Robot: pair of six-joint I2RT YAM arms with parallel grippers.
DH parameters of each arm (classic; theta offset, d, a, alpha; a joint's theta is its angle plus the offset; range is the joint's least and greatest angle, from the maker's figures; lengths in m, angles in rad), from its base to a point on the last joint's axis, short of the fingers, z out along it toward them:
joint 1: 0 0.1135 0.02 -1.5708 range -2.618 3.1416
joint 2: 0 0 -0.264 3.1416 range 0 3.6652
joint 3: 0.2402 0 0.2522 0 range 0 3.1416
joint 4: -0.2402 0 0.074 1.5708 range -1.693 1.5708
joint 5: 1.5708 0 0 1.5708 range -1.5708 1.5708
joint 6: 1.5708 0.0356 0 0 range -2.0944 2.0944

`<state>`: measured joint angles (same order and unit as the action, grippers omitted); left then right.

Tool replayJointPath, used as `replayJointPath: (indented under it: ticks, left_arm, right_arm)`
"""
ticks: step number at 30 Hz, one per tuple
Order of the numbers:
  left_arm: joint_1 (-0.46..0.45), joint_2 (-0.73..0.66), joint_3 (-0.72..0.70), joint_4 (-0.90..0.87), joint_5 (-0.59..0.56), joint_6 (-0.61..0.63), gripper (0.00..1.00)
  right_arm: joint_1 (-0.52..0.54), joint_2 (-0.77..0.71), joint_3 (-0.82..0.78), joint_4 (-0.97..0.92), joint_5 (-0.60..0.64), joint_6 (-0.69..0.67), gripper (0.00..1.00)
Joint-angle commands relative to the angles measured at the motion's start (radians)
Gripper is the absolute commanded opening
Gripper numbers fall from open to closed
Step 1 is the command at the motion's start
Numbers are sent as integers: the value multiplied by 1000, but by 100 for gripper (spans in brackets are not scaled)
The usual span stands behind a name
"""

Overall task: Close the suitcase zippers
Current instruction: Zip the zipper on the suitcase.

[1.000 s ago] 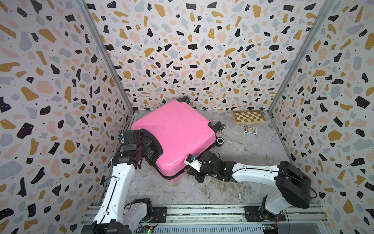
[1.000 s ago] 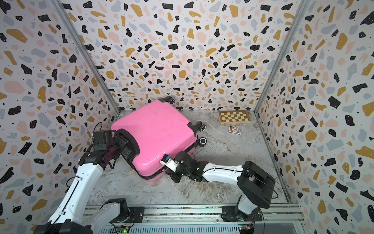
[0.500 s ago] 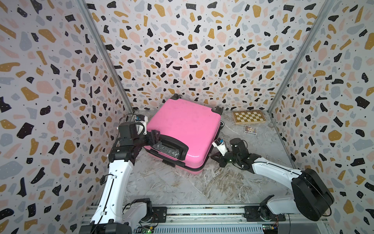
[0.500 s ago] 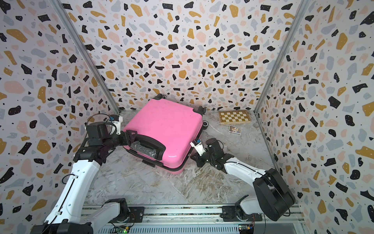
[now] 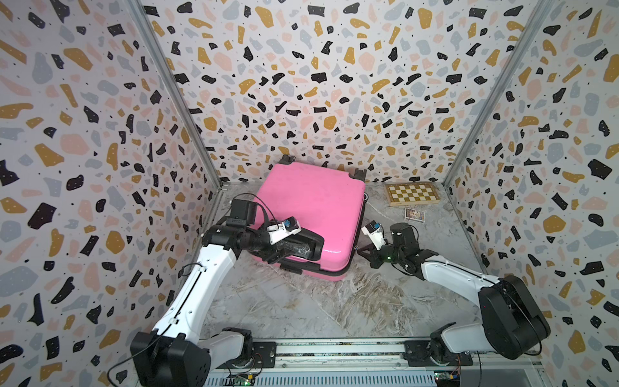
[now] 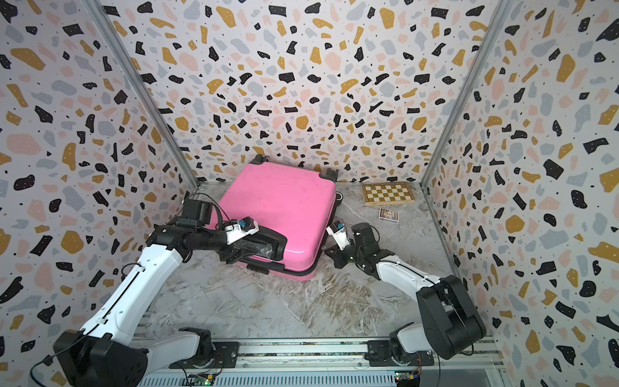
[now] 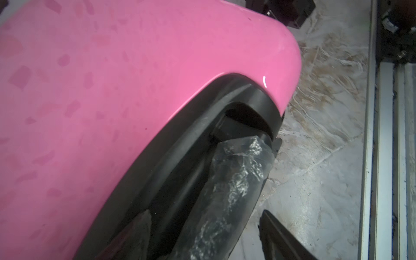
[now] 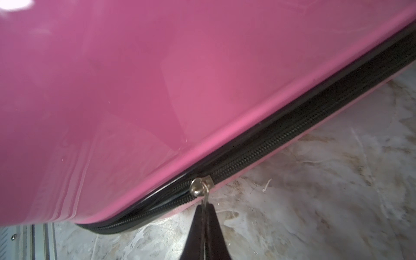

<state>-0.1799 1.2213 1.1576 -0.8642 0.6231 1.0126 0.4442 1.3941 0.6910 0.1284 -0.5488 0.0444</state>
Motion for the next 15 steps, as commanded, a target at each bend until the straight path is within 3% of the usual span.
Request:
replayJointPath:
  ticks: [1, 11, 15]
  left_arm:
    - [-35, 52, 37, -104, -9, 201, 74]
    - [-143, 148, 45, -159, -202, 215, 61]
    - [-165, 160, 65, -154, -210, 185, 46]
  right_arm:
    - [-4, 0, 35, 5, -10, 1, 0]
    - [-5, 18, 46, 0, -13, 3, 0]
    - [-5, 15, 40, 2, -14, -1, 0]
